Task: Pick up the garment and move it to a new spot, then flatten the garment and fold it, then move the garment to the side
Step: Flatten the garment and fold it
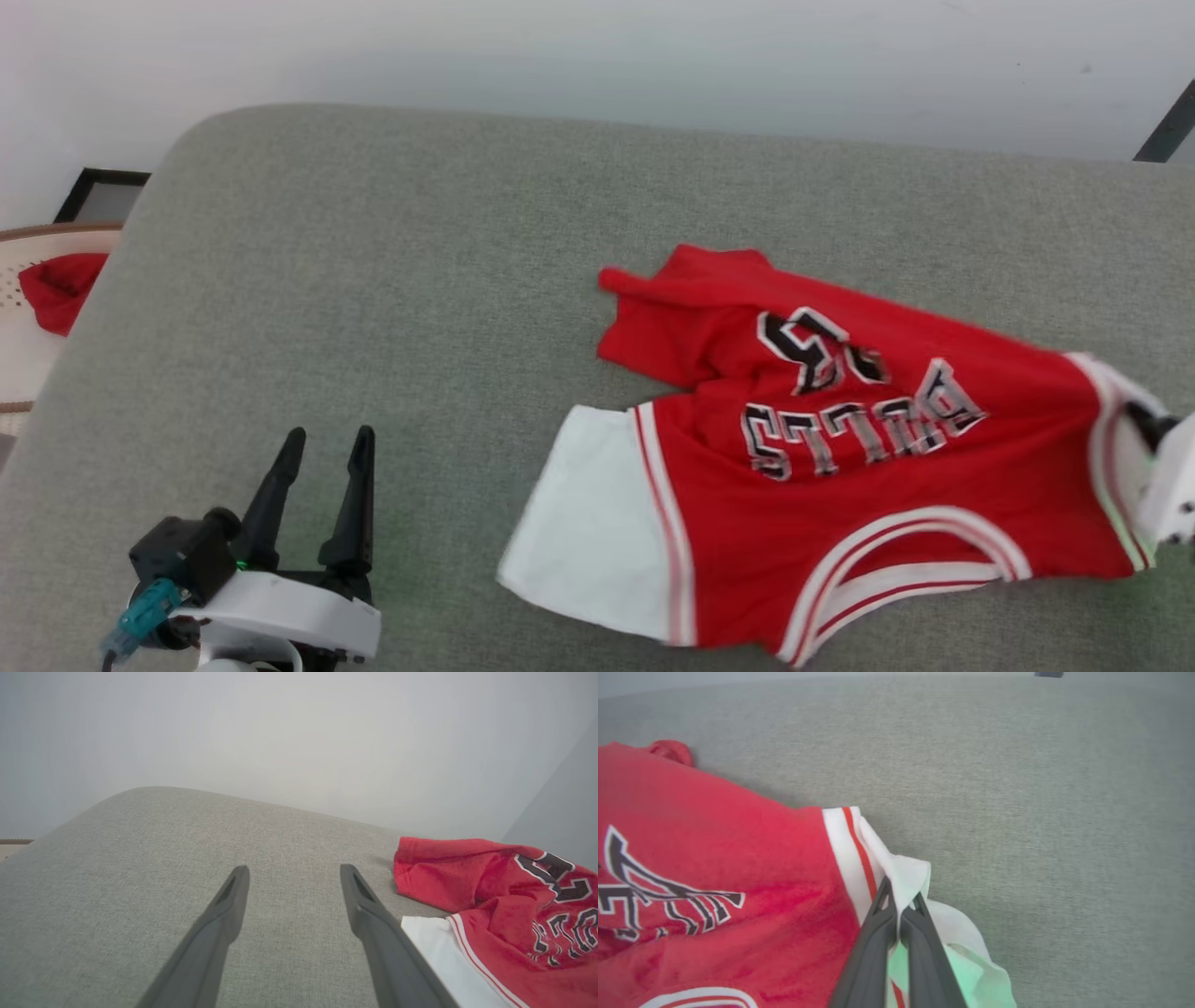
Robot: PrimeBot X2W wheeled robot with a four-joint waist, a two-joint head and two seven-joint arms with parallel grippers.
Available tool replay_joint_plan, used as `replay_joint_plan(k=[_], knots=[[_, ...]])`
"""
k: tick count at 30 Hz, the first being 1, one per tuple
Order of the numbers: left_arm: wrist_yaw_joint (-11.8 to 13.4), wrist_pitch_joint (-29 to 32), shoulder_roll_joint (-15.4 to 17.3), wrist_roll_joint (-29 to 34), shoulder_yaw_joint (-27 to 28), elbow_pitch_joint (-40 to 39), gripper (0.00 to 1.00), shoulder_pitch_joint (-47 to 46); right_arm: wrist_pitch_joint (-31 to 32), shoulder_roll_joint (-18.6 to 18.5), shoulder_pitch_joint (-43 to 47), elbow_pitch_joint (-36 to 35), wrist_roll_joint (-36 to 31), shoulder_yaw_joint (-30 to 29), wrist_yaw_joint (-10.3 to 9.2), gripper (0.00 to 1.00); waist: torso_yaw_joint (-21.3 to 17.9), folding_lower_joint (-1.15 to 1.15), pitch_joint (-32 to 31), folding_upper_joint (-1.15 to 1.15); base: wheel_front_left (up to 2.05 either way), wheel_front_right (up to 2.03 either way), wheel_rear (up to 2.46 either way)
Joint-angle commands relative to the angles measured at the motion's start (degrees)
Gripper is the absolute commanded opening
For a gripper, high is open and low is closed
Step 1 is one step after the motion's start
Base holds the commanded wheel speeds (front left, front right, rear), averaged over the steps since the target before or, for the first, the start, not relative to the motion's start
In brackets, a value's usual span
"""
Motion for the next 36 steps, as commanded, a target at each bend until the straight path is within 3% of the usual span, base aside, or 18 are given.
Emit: replay_joint_plan(k=[1,9,14,15,16,21,25,36], knots=[[-0.23,0.01,-0.12,0.33,0.17,-0.21,1.0,0.31,0.14,-0.45,-0.96,0.6,-0.13,-1.74,-0.04,0.0,-0.19,0.0,0.15,0.0,0.0,0.0,0.0],[-0.26,0.01,-0.24,0.49,-0.27,-0.17,1.0,-0.76,-0.64,-1.8,-2.48,8.36,-2.0,-8.96,-0.04,0.0,-0.47,0.0,1.01,0.0,0.0,0.0,0.0],[-0.22,0.01,0.09,0.39,-0.71,0.04,1.0,-1.18,-2.57,-1.69,-3.12,14.35,-2.86,-10.07,-0.04,0.0,-0.55,0.0,1.45,0.0,0.0,0.0,0.0],[-0.22,0.01,0.18,0.39,-0.76,0.12,1.0,-1.23,-3.25,-1.75,-3.19,15.09,-2.99,-9.76,-0.04,0.47,-0.61,0.0,1.49,0.0,0.0,0.0,0.0],[-0.23,0.01,0.24,0.4,-0.82,0.16,1.0,-1.34,-3.93,-1.74,-3.43,15.53,-2.88,-9.14,-0.04,1.0,-0.69,0.0,1.49,0.0,0.0,0.0,0.0],[-0.23,0.06,1.24,0.9,-1.3,0.08,1.0,-1.46,-4.49,-1.81,-4.44,14.93,-1.34,-6.36,-0.04,1.0,-1.7,0.0,1.01,0.0,0.0,0.0,0.0],[-0.23,1.45,2.26,0.4,-2.18,-1.29,1.0,-1.82,-3.62,-2.22,-2.72,9.88,0.46,-3.83,-0.04,1.0,-2.71,0.0,0.17,0.0,0.0,0.0,0.0],[0.1,14.85,4.43,-3.13,-4.75,-7.88,1.0,-4.05,-9.54,1.45,4.99,-6.68,0.66,-1.66,-0.04,1.0,-6.42,0.0,-2.12,0.0,0.0,0.0,0.0]])
